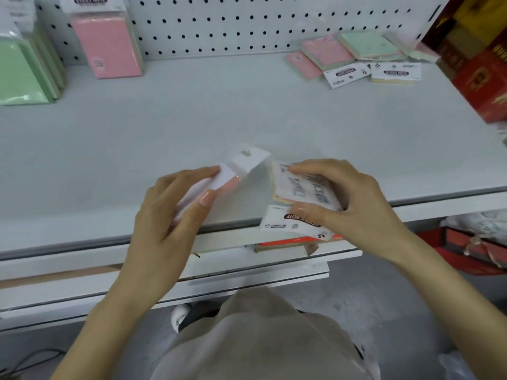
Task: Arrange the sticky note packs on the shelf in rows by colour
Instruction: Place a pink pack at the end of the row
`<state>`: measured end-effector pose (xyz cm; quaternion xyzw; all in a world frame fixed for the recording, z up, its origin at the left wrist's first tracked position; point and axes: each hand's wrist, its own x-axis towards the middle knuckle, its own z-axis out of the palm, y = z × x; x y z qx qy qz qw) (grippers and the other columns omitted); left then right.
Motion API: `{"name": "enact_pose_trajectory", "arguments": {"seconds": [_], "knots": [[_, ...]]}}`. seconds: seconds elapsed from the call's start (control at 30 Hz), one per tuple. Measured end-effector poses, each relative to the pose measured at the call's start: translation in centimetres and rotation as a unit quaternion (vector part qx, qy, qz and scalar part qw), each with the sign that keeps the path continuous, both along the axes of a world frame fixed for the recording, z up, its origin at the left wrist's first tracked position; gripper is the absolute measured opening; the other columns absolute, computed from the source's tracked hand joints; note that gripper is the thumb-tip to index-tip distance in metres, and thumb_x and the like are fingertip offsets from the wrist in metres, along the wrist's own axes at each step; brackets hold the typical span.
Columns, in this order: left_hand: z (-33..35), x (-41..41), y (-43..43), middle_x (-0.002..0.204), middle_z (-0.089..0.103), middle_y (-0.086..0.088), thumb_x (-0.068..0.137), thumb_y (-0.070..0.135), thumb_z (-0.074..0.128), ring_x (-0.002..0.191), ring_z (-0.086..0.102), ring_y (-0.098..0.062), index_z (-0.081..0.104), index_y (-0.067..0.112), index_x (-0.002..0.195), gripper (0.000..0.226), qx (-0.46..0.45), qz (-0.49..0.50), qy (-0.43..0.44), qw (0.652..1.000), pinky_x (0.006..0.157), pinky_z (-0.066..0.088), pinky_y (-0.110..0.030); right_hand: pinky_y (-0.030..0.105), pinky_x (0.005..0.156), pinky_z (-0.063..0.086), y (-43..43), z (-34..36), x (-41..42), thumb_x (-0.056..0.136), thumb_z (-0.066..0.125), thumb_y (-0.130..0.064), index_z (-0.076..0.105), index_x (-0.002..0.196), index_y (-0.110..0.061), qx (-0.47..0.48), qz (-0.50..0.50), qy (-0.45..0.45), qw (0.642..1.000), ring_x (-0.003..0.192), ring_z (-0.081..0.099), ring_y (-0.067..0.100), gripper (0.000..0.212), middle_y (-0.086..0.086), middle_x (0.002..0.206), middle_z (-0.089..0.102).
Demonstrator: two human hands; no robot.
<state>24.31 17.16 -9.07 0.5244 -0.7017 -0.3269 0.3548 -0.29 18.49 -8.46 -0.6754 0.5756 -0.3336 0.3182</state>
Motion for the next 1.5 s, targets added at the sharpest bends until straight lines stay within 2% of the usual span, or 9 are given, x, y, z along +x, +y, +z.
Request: {"name": "enact_pose_trajectory", "arguments": {"seconds": [0.13, 0.27, 0.37, 0.67, 0.8, 0.97, 1.13, 1.3, 1.5], "knots": [[2.0, -0.4, -0.6, 0.108, 0.068, 0.018, 0.087, 0.06, 0.047, 0.111, 0.058, -0.003, 0.07, 0.037, 0.104, 0.037, 0.104, 0.042, 0.26, 0.959, 0.101, 0.04, -0.023, 0.015, 0.067, 0.051, -1.5, 3.3, 1.1, 0.071, 0.071, -0.038, 0.074, 0.088, -0.032, 0.171, -0.005, -0.242, 0.955, 0.079, 0.067, 0.003, 0.019, -0.012, 0.085, 0.072], [3.3, 0.1, -1.5, 0.123, 0.065, -0.008, 0.08, 0.059, 0.043, 0.114, 0.061, -0.025, 0.058, 0.028, 0.127, 0.058, 0.241, 0.055, 0.448, 0.859, 0.097, 0.046, -0.043, 0.048, 0.101, 0.044, -3.8, 4.5, 2.9, 0.064, 0.072, -0.048, 0.071, 0.11, -0.024, 0.339, 0.007, -0.494, 0.801, 0.112, 0.06, 0.034, 0.052, 0.013, 0.119, 0.066], [4.1, 1.0, -1.7, 0.124, 0.064, -0.011, 0.082, 0.059, 0.039, 0.113, 0.062, -0.026, 0.053, 0.028, 0.133, 0.061, 0.247, 0.032, 0.482, 0.84, 0.093, 0.049, -0.046, 0.055, 0.096, 0.046, -5.2, 4.7, 4.8, 0.058, 0.08, -0.045, 0.059, 0.128, -0.02, 0.398, 0.024, -0.543, 0.739, 0.111, 0.06, 0.04, 0.078, 0.02, 0.125, 0.061], [5.0, 6.7, -2.7, 0.123, 0.066, -0.009, 0.09, 0.058, 0.034, 0.114, 0.062, -0.026, 0.056, 0.027, 0.128, 0.054, 0.238, 0.04, 0.523, 0.817, 0.094, 0.046, -0.046, 0.06, 0.101, 0.038, -7.2, 5.3, 10.6, 0.055, 0.085, -0.048, 0.065, 0.12, -0.011, 0.429, 0.124, -0.551, 0.705, 0.124, 0.049, 0.043, 0.078, 0.021, 0.131, 0.056], [5.1, 9.9, -4.3, 0.122, 0.066, -0.01, 0.091, 0.056, 0.032, 0.113, 0.062, -0.029, 0.056, 0.025, 0.128, 0.054, 0.244, 0.038, 0.52, 0.817, 0.095, 0.042, -0.047, 0.061, 0.092, 0.046, -8.5, 5.7, 14.3, 0.063, 0.083, -0.038, 0.061, 0.124, -0.011, 0.39, 0.099, -0.547, 0.734, 0.116, 0.054, 0.046, 0.071, 0.024, 0.128, 0.057], [5.5, 15.4, -6.5, 0.12, 0.066, -0.013, 0.087, 0.056, 0.038, 0.114, 0.061, -0.032, 0.057, 0.021, 0.128, 0.057, 0.264, 0.04, 0.516, 0.814, 0.096, 0.044, -0.051, 0.038, 0.069, 0.058, -10.1, 6.7, 19.6, 0.08, 0.065, -0.032, 0.069, 0.107, -0.01, 0.323, 0.017, -0.429, 0.843, 0.096, 0.068, 0.034, 0.035, 0.016, 0.107, 0.07], [5.7, 21.8, -8.0, 0.119, 0.068, -0.005, 0.091, 0.051, 0.035, 0.111, 0.064, -0.024, 0.057, 0.024, 0.126, 0.049, 0.248, 0.046, 0.513, 0.82, 0.094, 0.047, -0.048, 0.026, 0.06, 0.056, -11.2, 6.4, 25.4, 0.082, 0.064, 0.004, 0.057, 0.112, -0.008, 0.261, -0.011, -0.339, 0.904, 0.076, 0.069, 0.019, 0.033, 0.006, 0.091, 0.07], [4.6, 27.8, -9.2, 0.109, 0.072, -0.004, 0.096, 0.041, 0.035, 0.097, 0.07, -0.021, 0.064, 0.02, 0.113, 0.039, 0.261, 0.049, 0.489, 0.831, 0.078, 0.058, -0.043, 0.03, 0.062, 0.056, -11.4, 5.6, 30.7, 0.067, 0.074, 0.014, 0.055, 0.112, -0.011, 0.202, -0.036, -0.29, 0.935, 0.083, 0.071, 0.022, 0.054, 0.009, 0.101, 0.067], [2.3, 35.1, -10.9, 0.101, 0.072, -0.008, 0.093, 0.012, 0.048, 0.088, 0.07, -0.019, 0.063, 0.008, 0.108, 0.022, 0.224, 0.096, 0.466, 0.85, 0.065, 0.059, -0.031, 0.027, 0.061, 0.055, -12.4, 3.4, 37.2, 0.073, 0.075, 0.0, 0.064, 0.105, -0.016, 0.133, -0.091, -0.282, 0.946, 0.082, 0.071, 0.019, 0.037, 0.001, 0.093, 0.073]]}}
